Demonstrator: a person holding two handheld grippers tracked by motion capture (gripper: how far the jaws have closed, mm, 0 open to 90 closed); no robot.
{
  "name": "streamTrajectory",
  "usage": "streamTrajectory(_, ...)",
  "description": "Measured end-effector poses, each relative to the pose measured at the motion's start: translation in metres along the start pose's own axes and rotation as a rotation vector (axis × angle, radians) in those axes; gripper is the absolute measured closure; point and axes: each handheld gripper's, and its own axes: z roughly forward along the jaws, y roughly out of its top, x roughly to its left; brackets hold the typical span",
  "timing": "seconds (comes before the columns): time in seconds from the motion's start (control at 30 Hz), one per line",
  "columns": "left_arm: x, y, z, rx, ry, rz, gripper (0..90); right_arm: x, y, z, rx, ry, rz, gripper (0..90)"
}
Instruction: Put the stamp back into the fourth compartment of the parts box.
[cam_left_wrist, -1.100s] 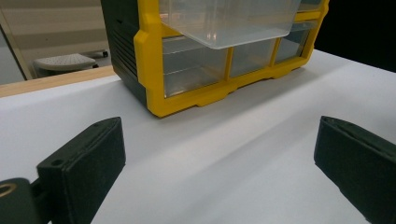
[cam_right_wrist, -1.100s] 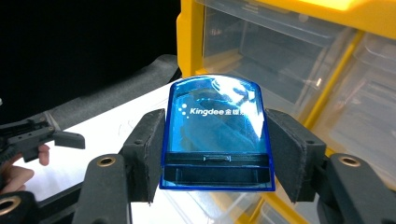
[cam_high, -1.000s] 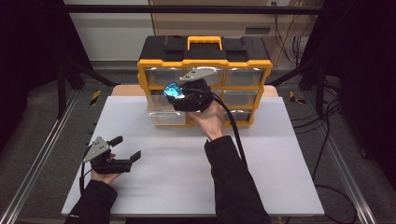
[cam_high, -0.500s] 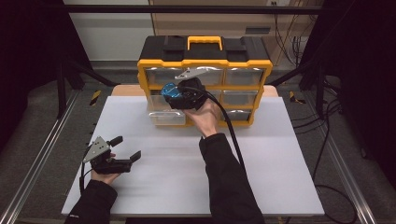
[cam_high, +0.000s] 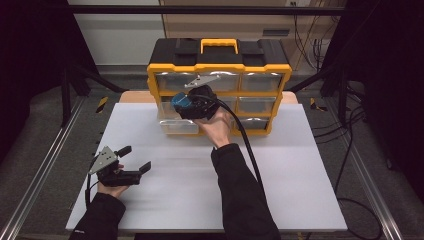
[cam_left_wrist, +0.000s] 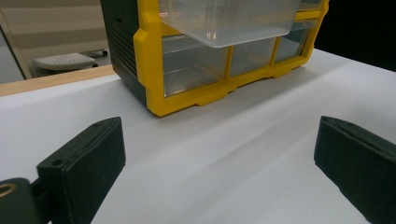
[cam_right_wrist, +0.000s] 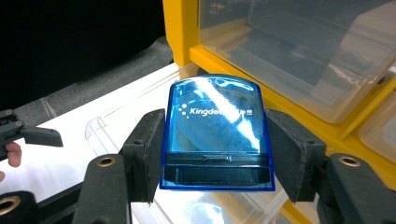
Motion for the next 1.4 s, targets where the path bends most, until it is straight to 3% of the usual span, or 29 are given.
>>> streamTrajectory(0.47, 0.0, 0.0, 0.0, 0.0, 0.002, 0.001, 1.7, 0.0, -0.005, 0.005, 0.037, 0.02, -0.004, 41.1)
streamTrajectory(0.97, 0.0, 0.0, 0.0, 0.001, 0.003, 0.001, 1.7, -0.001, -0.007, 0.009, 0.072, 0.025, 0.03, 39.8)
streamTrajectory(1.23, 0.0, 0.0, 0.0, 0.001, 0.003, 0.001, 1.7, 0.0, -0.006, 0.005, 0.033, 0.024, 0.036, 34.0)
streamTrajectory(1.4, 0.0, 0.0, 0.0, -0.001, 0.003, 0.002, 1.7, 0.003, -0.002, -0.007, -0.044, -0.015, 0.026, 22.8)
